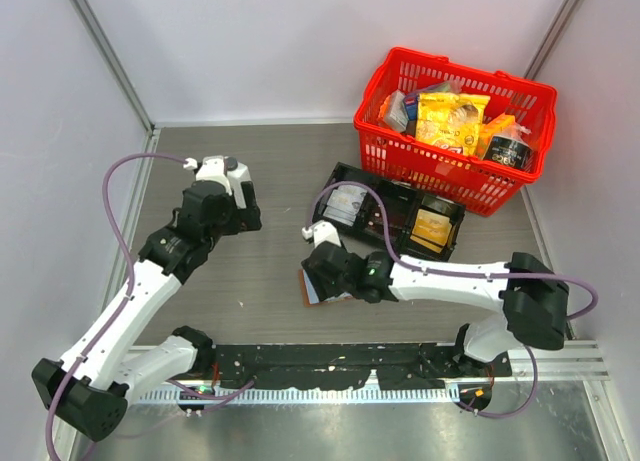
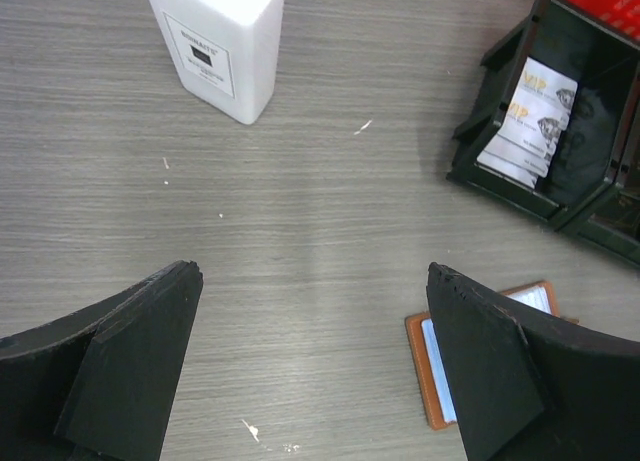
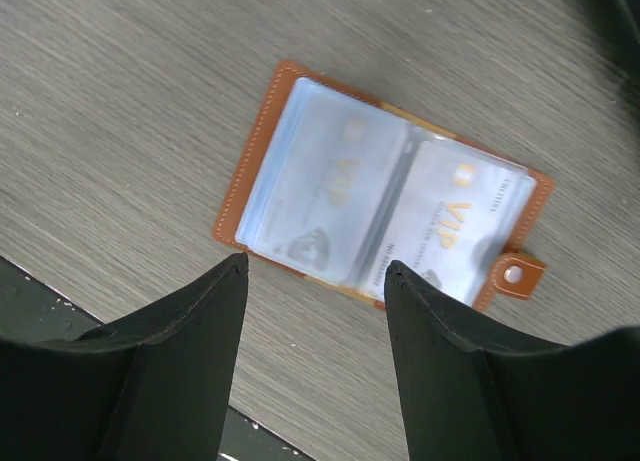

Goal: Take the credit cards out of the card holder
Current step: Remove the credit card from the card holder.

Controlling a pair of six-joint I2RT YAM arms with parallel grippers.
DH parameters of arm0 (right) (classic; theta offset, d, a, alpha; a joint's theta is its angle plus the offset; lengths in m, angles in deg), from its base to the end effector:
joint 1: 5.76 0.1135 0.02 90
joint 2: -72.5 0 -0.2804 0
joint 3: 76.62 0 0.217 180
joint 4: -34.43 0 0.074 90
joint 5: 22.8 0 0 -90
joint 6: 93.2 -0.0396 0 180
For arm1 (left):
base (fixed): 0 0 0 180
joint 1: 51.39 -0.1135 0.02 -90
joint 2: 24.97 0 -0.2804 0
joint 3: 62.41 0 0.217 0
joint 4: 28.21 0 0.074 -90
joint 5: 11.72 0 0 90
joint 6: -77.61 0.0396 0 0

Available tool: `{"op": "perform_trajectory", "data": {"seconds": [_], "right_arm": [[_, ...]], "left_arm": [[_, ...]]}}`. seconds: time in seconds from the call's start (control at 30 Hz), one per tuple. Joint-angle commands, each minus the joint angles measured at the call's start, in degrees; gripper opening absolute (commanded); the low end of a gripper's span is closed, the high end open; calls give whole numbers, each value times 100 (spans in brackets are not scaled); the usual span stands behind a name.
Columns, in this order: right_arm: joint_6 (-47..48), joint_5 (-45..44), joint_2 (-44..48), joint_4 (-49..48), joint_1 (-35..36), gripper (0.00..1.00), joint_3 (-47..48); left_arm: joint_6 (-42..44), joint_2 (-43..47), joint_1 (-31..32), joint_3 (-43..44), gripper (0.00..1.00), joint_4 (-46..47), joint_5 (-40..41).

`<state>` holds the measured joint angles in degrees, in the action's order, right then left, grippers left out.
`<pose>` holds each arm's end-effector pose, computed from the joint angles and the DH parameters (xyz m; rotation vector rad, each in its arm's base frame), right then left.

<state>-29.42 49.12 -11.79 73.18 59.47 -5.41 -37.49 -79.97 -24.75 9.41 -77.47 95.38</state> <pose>0.1253 0.2423 0.2556 -0.6878 2.3438 0.3333 0.1494 -0.0619 0.3460 -0.1459 2.1119 -0.2203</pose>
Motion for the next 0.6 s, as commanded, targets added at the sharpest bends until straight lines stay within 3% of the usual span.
{"op": "perform_trajectory", "data": {"seconds": [0.0, 0.57], "right_arm": [[20, -678, -298, -398, 384, 62, 83], [-173, -731, -1124, -749, 517, 62, 22]], "left_arm": [[128, 156, 70, -241, 100, -89, -146], [-39, 130, 79, -593, 100, 69, -585]]}}
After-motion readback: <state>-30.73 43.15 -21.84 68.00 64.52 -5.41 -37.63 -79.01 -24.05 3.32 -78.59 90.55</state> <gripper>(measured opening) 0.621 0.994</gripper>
